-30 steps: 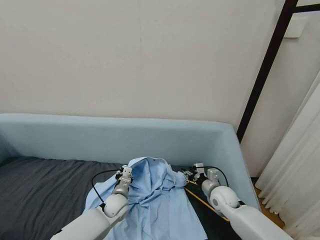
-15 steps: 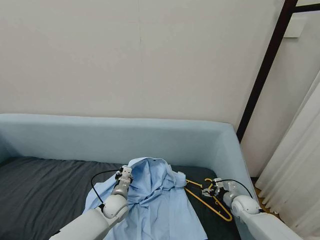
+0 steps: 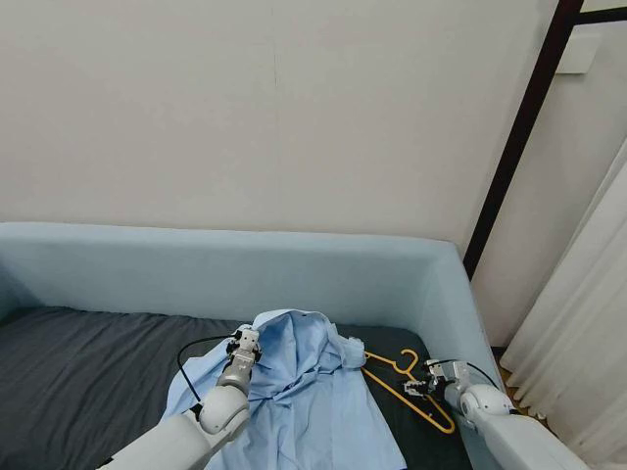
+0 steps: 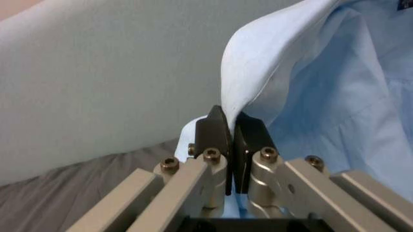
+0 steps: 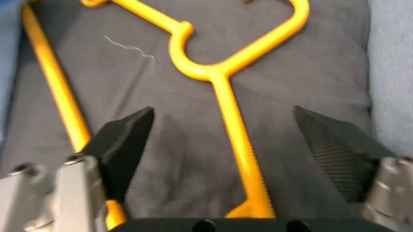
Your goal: Pick up the clothes from the sofa and hang them on the clothes hanger.
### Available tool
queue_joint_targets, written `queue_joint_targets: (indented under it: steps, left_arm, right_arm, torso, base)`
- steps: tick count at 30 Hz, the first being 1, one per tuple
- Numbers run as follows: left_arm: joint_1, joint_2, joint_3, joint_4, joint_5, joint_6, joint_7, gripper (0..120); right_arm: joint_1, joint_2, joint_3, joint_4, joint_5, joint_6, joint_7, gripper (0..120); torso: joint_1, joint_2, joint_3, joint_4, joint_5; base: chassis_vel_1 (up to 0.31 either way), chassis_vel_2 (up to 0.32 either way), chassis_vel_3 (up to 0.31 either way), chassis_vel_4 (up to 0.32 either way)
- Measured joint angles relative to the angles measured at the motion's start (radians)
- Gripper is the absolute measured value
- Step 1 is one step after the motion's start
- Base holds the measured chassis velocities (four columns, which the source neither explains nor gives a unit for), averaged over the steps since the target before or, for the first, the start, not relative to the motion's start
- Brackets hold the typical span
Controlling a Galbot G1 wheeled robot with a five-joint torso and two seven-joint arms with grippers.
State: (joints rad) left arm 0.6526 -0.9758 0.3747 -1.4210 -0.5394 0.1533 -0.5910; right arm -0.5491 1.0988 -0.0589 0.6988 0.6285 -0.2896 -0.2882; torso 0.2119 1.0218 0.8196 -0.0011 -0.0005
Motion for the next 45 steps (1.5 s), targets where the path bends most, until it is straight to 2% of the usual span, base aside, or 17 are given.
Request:
queue_joint_targets:
  steps: [7, 19, 22, 29, 45]
  left_arm:
    - [-0.001, -0.004, -0.001, -0.005, 0.000, -0.001, 0.001, 0]
    - [0.010, 0.008, -0.008, -0.013, -0.007, 0.000, 0.001, 0]
    - [0.013, 0.010, -0.010, -0.014, -0.008, 0.000, 0.001, 0]
    - [0.018, 0.017, -0.016, -0.017, -0.013, 0.000, 0.001, 0]
    - [0.045, 0.045, -0.032, -0.027, -0.024, -0.006, 0.002, 0]
  right_arm:
    - [0.014, 0.023, 0.023, -0.059, -0.039, 0.007, -0.014, 53]
    - [0.012, 0.030, 0.012, -0.062, -0.068, 0.009, -0.039, 9]
    - [0.011, 0.031, 0.012, -0.059, -0.070, 0.009, -0.039, 5]
    - [0.001, 0.028, 0.009, -0.027, -0.059, 0.014, -0.020, 5]
    - [0.034, -0.017, -0.004, 0.105, 0.022, 0.132, 0.070, 5]
  torso:
    - [0.000, 0.000, 0.000, -0.0001, 0.0000]
    - [0.000, 0.000, 0.000, -0.0001, -0.0002]
    - [0.000, 0.000, 0.000, -0.0002, -0.0002]
    - [0.000, 0.000, 0.000, -0.0003, -0.0001]
    - [0.000, 0.000, 0.000, 0.0000, 0.0000]
  base:
    - [0.000, 0.000, 0.000, 0.000]
    - [0.000, 0.000, 0.000, 0.000]
    - [0.000, 0.000, 0.000, 0.000]
    - [0.000, 0.000, 0.000, 0.000]
    - [0.000, 0.000, 0.000, 0.000]
